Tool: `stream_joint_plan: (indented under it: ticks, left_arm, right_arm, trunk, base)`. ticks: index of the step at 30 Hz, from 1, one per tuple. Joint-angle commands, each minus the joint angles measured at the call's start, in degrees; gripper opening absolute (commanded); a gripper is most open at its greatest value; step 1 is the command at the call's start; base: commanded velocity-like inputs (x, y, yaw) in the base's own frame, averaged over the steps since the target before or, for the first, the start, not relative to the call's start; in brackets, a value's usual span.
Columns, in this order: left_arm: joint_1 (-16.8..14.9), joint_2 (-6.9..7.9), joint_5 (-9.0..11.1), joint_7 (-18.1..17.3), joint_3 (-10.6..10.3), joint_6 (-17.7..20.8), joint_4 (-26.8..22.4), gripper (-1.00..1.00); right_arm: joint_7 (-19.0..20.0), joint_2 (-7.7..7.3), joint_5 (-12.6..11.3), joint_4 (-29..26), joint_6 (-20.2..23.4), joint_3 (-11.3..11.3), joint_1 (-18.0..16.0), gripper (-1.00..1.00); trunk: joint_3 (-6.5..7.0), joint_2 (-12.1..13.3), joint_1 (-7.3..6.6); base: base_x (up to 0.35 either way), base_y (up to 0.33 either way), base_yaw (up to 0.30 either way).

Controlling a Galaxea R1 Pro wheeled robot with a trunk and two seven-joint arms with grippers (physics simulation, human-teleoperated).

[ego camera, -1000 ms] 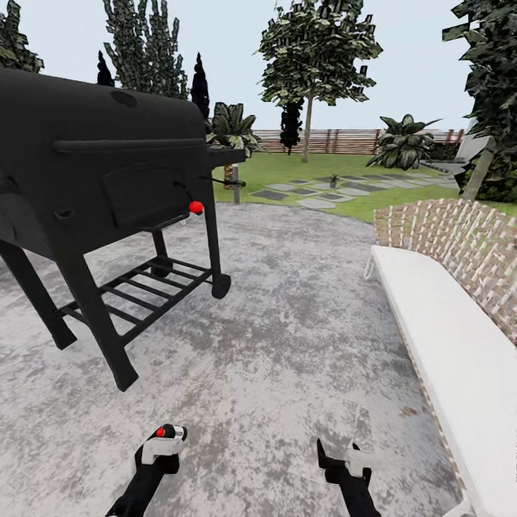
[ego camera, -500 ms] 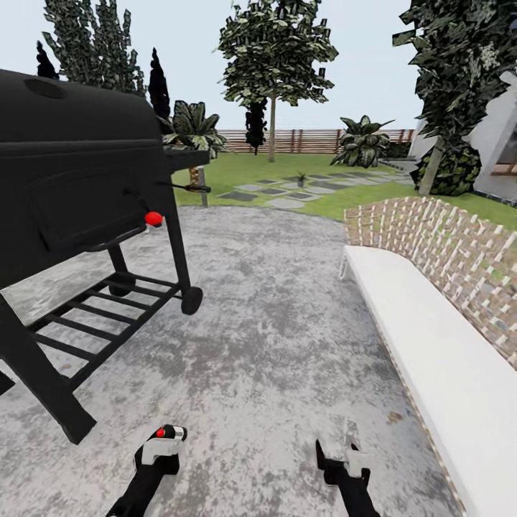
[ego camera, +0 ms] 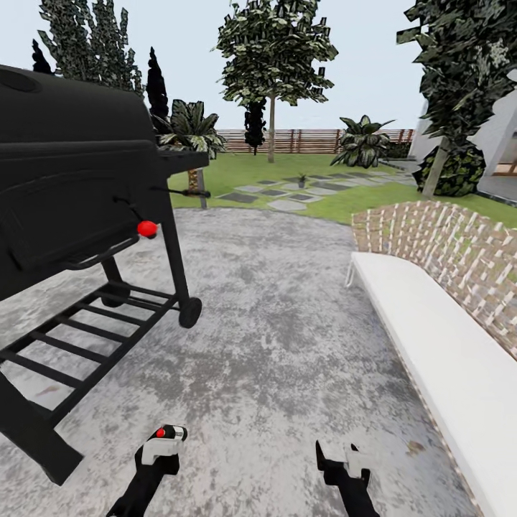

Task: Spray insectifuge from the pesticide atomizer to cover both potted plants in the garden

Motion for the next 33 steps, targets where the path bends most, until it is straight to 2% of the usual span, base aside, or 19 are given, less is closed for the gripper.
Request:
stream_joint_plan:
  ticks: [1,17,33]
  left_arm:
    - [-0.1,-0.09,-0.6,-0.4,0.5,-0.2,0.0,-1.00]
    - [-0.1,-0.09,-0.6,-0.4,0.5,-0.2,0.2,-1.00]
    - [-0.1,-0.09,-0.6,-0.4,0.5,-0.2,0.1,-1.00]
  right_arm:
    - [0.2,-0.03,-0.6,0.1,-0.2,0.3,0.0,1.00]
    - [0.2,-0.02,-0.6,0.1,-0.2,0.3,0.0,1.00]
    - [0.2,-0.24,-0.7,0.1,-0.2,0.2,0.0,1.00]
  trunk:
    - [-0.05,0.0,0.02]
    - [-0.05,0.0,0.02]
    - [-0.05,0.0,0.02]
  base:
    - [0.326,0.081,0.000]
    - [0.326,0.081,-0.014]
    - [0.330,0.031,-0.264]
